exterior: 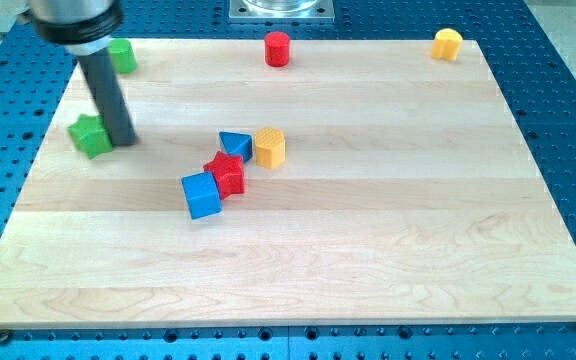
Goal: Make a diagonal line out of a blue triangleyellow hexagon and the red star
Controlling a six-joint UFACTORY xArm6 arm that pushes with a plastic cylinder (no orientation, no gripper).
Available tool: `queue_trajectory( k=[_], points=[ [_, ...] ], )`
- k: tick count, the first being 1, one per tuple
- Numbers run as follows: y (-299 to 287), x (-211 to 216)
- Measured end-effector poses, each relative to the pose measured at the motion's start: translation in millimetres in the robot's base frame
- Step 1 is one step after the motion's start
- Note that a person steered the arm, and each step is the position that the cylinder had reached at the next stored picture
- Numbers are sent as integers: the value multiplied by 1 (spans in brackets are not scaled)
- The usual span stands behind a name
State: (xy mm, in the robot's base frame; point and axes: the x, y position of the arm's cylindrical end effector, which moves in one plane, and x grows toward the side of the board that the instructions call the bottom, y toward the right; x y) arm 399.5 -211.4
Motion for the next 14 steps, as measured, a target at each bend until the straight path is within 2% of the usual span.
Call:
queue_trajectory(
  k=[1,2,3,5,6,8,9,10,11,12,13,14],
  points=[
    [14,-40],
    [-33,-11],
    [-32,12],
    [118,31],
    [192,7],
    [296,8],
    [307,29],
    [271,34],
    [310,55],
    [314,7],
    [374,5],
    [429,37]
  ],
)
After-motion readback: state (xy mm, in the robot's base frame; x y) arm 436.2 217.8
